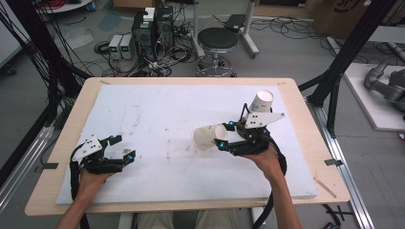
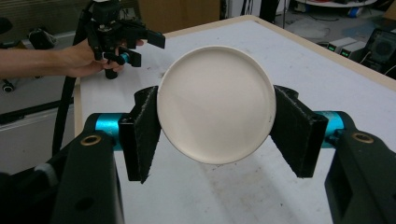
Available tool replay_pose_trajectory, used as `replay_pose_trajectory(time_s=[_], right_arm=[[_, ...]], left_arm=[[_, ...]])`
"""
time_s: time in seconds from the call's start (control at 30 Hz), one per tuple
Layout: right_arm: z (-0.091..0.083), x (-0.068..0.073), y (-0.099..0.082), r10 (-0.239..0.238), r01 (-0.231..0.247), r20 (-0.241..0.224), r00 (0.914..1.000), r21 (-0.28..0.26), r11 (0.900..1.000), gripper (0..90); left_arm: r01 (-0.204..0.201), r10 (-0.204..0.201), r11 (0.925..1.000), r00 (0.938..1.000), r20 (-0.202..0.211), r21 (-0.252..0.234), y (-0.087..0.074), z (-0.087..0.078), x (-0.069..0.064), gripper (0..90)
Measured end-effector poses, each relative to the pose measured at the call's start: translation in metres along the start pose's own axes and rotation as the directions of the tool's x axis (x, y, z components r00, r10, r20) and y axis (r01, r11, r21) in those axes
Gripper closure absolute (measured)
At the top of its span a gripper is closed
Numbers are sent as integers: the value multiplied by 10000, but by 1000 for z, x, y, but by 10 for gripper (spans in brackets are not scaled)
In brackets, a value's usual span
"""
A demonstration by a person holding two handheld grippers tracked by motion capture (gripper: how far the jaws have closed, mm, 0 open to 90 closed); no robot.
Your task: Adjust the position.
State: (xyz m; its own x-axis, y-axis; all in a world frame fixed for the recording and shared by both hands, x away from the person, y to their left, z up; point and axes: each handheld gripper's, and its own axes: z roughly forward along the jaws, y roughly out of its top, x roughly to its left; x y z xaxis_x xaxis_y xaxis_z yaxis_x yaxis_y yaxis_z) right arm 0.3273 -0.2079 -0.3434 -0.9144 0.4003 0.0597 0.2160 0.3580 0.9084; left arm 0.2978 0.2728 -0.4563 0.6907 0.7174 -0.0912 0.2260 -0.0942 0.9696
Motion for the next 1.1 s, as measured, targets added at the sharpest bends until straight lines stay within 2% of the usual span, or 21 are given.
replay_pose_trajectory(time_s=[0.07, 0.23, 0.5, 0.63, 0.93, 1.1], right_arm=[[0, -1, 0, -1, 1, 17, 10000, -5, 10000, 376], [-2, -2, 0, 30, -29, -37, 10000, 37, 10000, 376], [-1, -4, 2, -29, 30, -82, 10000, 6, 10000, 376], [2, -5, 4, -97, 98, -73, 9999, 153, 9998, 376], [8, -8, 11, -248, 254, -255, 9994, 216, 9994, 376], [12, -10, 12, -304, 312, -378, 9988, 207, 9993, 376]], left_arm=[[-40, 40, 10000, 10000, -26, 11, 1, -1, 1, 119], [-132, 123, 9992, 9996, -243, -365, 12, -5, 1, 120], [-25, 27, 9989, 10000, 49, -471, 26, -7, 3, 120], [-117, 124, 9987, 9998, 139, -501, 36, -10, 6, 120], [-301, 325, 9992, 9948, 964, -264, 60, -10, 11, 122], [-401, 406, 9992, 9854, 1652, -60, 67, -3, 10, 122]])
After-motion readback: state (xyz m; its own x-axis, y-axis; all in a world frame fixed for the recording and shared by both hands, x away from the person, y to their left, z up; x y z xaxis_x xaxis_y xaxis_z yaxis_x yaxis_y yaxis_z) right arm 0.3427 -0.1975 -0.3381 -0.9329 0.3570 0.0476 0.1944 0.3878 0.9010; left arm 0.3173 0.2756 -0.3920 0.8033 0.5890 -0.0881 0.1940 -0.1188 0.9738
